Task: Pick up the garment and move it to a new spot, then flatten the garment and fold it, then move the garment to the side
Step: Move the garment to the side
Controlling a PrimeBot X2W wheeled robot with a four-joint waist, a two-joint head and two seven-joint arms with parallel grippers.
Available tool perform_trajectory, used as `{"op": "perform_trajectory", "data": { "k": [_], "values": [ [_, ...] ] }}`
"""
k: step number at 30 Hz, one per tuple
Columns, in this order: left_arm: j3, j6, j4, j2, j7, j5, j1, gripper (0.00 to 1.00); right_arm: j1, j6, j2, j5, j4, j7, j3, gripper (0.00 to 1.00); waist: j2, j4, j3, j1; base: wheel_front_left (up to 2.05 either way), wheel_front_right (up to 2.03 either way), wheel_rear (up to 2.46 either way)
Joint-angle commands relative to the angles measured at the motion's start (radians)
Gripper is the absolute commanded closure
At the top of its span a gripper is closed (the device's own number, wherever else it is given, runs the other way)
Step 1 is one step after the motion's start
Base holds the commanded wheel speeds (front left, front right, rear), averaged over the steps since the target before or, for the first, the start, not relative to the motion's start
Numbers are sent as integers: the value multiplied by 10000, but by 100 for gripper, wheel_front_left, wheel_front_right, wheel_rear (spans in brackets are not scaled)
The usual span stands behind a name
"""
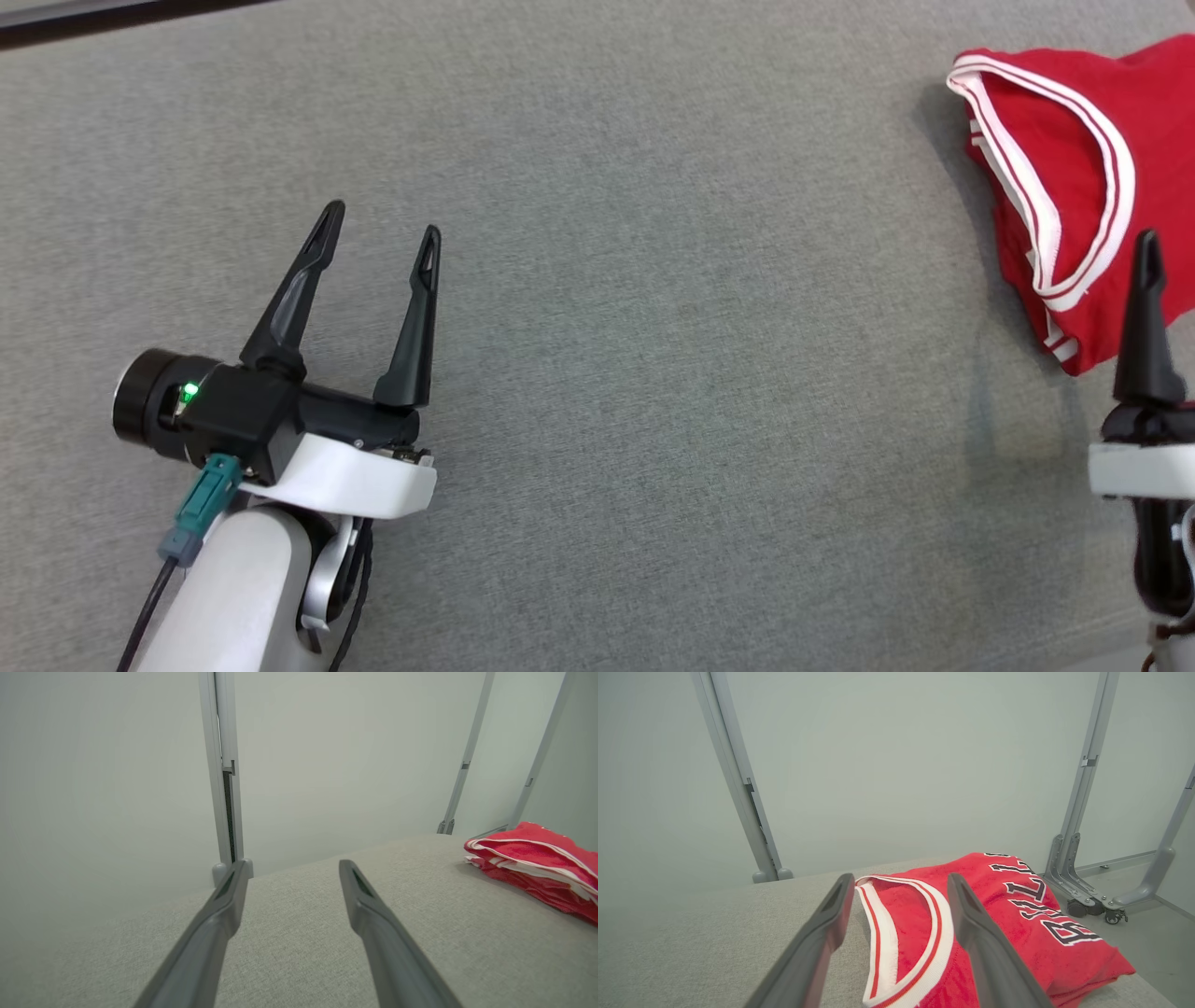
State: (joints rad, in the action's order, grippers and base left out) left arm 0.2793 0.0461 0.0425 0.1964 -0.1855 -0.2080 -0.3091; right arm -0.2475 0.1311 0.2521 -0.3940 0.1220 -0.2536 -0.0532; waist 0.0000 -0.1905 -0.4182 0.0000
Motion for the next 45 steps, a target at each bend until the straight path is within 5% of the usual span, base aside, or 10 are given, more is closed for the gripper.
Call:
{"op": "perform_trajectory", "data": {
  "k": [1,15,45],
  "values": [
    [-86,93,-77,-25,-93,-86,142,0,237,-7,-118,153,-325,112,-19,0,0,284,267,0,0,0,0],
    [-714,521,-1175,-291,-577,-899,1561,0,2068,-3,-814,1148,-2500,1819,-29,0,0,2077,1798,0,0,0,0],
    [-698,602,-1865,82,-552,-1348,3646,0,4525,-5,-1021,1670,-3154,3068,129,0,0,2292,4211,0,0,0,0]
  ]
}}
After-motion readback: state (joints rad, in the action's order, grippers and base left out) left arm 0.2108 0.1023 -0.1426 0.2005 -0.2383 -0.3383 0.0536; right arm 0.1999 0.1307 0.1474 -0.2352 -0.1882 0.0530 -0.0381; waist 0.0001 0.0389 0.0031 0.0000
